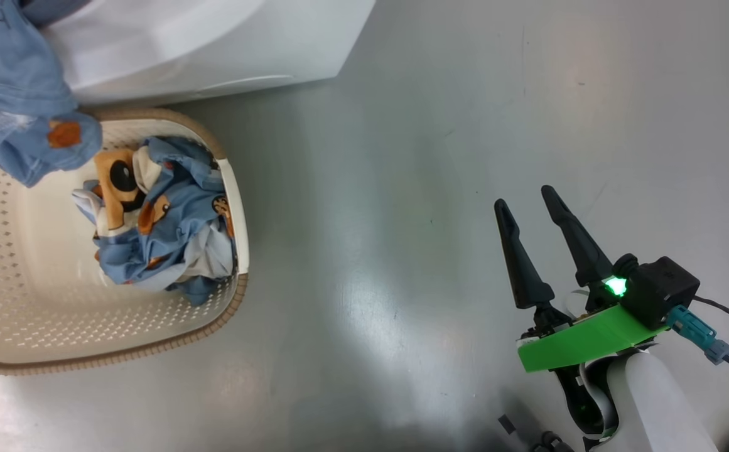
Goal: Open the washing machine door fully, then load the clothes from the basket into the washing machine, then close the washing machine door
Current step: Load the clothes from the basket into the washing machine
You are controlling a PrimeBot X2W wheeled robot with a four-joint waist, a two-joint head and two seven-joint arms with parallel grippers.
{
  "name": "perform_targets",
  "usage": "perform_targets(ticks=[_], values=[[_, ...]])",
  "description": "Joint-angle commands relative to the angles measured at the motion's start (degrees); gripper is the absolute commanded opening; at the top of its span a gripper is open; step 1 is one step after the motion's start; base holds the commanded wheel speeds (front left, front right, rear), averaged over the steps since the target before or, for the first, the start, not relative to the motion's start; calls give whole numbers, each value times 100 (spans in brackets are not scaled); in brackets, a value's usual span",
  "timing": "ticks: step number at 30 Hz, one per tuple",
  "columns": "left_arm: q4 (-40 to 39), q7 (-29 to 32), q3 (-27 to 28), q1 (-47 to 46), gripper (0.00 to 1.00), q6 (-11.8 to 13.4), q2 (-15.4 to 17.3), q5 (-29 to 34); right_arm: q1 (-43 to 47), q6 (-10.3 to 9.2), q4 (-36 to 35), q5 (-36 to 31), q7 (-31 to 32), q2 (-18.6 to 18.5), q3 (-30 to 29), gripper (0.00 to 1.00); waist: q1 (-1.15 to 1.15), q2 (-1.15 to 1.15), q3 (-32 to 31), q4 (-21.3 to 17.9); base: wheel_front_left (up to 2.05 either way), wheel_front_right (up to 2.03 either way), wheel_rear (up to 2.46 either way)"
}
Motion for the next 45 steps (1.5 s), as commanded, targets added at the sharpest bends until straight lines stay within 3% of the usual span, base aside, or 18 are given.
perform_targets(ticks=[1,13,23,33,45], values=[[-308,-29,181,291,100,-11,307,-46,73,10,-90,-65,-27,2,92,100,0,0,-50,33,0,0,0],[-1647,-29,784,2154,100,199,213,-322,109,10,-93,-35,-27,2,87,100,0,0,-166,138,0,0,0],[-2305,-29,1212,3446,100,371,-36,-374,96,10,-79,-54,-27,2,96,100,0,0,-253,195,0,0,0],[-2633,-29,1478,4545,100,376,-171,-165,102,10,-61,-118,-27,2,129,100,0,0,-325,190,0,0,0],[-2655,-29,1643,5435,100,365,-579,-128,88,10,-71,-126,-27,2,129,100,0,0,-352,186,0,0,0]])
